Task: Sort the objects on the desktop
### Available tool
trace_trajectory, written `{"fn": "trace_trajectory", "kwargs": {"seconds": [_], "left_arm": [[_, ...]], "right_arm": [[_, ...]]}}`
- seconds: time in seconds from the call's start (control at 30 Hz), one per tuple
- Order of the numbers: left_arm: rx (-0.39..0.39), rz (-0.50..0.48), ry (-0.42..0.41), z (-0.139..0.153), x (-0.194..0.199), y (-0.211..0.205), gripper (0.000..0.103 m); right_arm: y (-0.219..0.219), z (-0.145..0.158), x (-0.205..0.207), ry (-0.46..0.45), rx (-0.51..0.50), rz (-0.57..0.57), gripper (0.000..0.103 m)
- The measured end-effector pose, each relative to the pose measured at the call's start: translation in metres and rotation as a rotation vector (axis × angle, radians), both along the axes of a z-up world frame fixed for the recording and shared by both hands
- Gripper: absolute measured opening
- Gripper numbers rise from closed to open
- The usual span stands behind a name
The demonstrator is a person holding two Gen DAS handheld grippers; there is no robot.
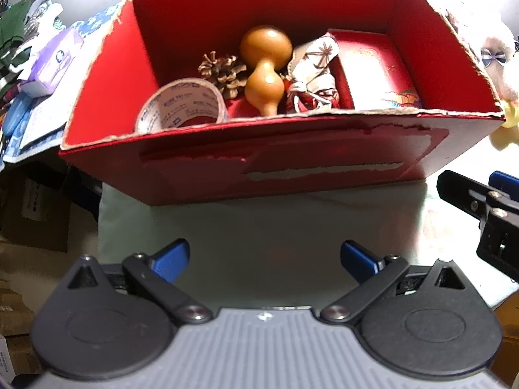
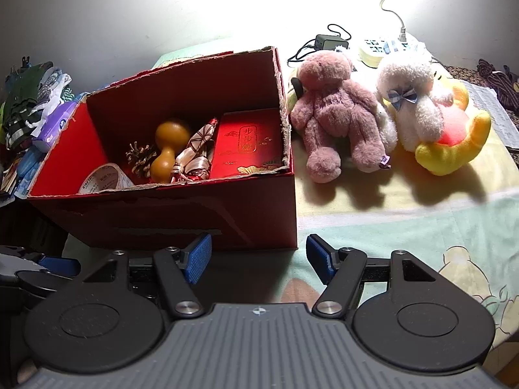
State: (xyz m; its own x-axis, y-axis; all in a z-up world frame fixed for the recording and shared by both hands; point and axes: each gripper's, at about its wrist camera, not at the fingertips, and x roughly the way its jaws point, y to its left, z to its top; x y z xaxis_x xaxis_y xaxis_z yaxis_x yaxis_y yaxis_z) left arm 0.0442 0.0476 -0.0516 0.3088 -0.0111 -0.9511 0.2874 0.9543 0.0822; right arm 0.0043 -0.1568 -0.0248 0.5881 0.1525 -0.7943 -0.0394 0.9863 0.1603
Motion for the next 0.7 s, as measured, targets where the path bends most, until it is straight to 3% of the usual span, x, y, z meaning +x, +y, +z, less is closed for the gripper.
{"fn": "trace_trajectory", "kwargs": {"seconds": [0.23, 0.7], "left_arm": [[-0.027, -0.025, -0.015, 0.008, -0.002, 0.003, 0.100], [-0.066, -0.050, -0.147, 0.062, 0.002, 0.009, 0.100]], "right_arm": [[-0.001, 0.005, -0.001, -0.011, -0.004, -0.005, 0.067], [-0.009, 0.049, 0.003, -0.110, -0.025, -0.005, 0.067]]}}
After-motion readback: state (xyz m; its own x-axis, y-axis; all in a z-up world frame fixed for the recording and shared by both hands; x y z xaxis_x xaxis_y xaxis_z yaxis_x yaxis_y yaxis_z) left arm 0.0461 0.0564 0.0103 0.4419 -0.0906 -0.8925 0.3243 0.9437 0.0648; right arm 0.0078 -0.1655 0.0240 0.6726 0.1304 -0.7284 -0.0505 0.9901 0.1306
